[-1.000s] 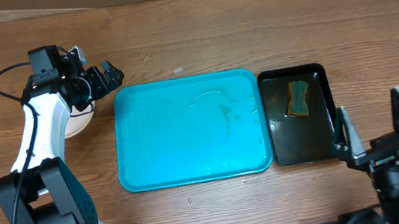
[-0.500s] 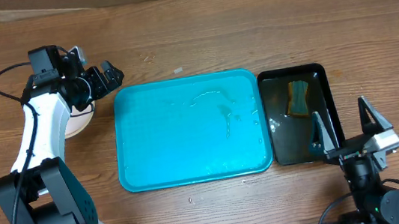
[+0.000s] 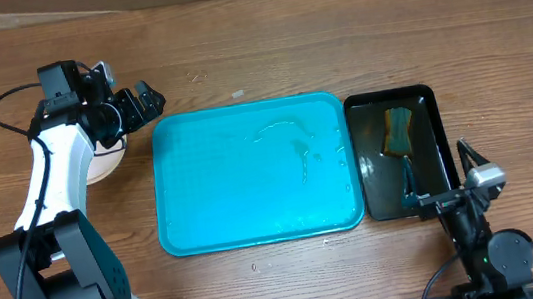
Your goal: Clean dirty plates on tray and stack at the side
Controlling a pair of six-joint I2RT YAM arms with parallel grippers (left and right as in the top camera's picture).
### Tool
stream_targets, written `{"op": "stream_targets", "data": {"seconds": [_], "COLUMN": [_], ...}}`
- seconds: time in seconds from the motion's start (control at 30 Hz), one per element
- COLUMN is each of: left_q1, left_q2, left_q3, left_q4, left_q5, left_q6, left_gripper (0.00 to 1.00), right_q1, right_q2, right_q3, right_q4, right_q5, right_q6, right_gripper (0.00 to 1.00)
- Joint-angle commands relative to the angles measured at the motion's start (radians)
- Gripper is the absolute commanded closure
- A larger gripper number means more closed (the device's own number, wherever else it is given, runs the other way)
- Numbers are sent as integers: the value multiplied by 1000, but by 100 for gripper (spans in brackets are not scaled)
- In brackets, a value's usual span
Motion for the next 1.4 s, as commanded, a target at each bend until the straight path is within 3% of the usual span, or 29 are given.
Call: {"op": "stream_targets", "data": {"seconds": [0.0,0.27,1.37], "left_q1": [-2,-2,-2], "left_q2": [10,10,10], "left_q3": [-5,-5,-5], "left_q4": [3,3,3], "left_q5": [-3,-3,-3], "left_q6": [16,16,16], "left_gripper": [0,0,0], "right_q1": [-3,-4,-3], "right_q2": [-11,-11,-11], "right_q3": [-11,-11,-11], "right_q4": [-34,-32,-32], "right_q5": [7,6,6], "right_q6": [-31,-211,-204], "right_gripper": [0,0,0]}}
